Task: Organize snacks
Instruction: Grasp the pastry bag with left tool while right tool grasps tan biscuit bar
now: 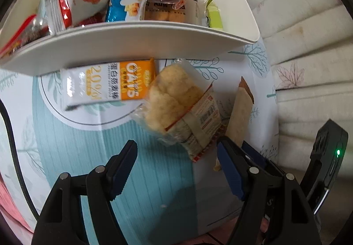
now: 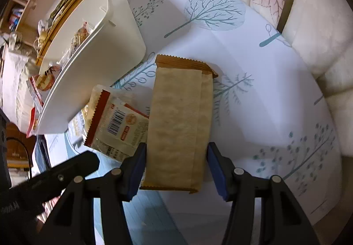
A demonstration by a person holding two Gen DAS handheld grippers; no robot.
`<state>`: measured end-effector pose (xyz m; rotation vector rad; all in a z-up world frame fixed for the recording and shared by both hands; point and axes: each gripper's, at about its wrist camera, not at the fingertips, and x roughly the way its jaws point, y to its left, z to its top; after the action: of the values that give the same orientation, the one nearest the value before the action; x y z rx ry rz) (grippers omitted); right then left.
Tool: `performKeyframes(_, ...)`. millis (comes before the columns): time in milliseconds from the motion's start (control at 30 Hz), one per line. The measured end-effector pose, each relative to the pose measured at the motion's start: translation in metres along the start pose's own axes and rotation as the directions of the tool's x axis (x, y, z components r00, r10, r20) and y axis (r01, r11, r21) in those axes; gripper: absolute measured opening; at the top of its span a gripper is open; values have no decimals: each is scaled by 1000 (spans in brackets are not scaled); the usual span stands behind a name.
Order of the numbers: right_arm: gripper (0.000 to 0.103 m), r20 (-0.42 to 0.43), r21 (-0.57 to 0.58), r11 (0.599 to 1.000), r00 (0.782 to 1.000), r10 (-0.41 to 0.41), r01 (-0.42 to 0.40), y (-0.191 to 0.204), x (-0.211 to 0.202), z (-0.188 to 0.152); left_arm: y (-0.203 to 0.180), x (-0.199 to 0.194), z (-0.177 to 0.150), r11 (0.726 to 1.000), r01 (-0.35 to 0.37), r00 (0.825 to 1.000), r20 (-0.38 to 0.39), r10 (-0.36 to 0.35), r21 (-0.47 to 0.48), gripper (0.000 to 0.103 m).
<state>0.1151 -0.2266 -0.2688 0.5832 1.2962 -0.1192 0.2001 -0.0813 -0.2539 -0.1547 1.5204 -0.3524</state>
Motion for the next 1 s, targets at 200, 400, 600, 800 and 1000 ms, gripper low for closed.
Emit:
performKeyframes(200,55,-31,-98,995,999,-17,14,-17,-8,13,-13,16,1,992,7,1000,7,-6,-129,73)
performKeyframes(400,54,-39,-215,976,999,-38,29,-32,-17,24,-23,37,1,966,17,1000,25,-11,-260,73)
performKeyframes(600,54,-34,-329,944,999,-42,28,-34,-22,34,-27,48,5,934,-11,999,44,28,-356,73)
performKeyframes(800,54,-12,-425,905,999,-42,33,-28,-30,32,-34,57,13,920,-75,995,34,95,-386,73)
performKeyframes(1000,54,-8,-445,895,999,-45,37,-20,-33,36,-58,72,21,923,-181,982,-8,190,-340,68)
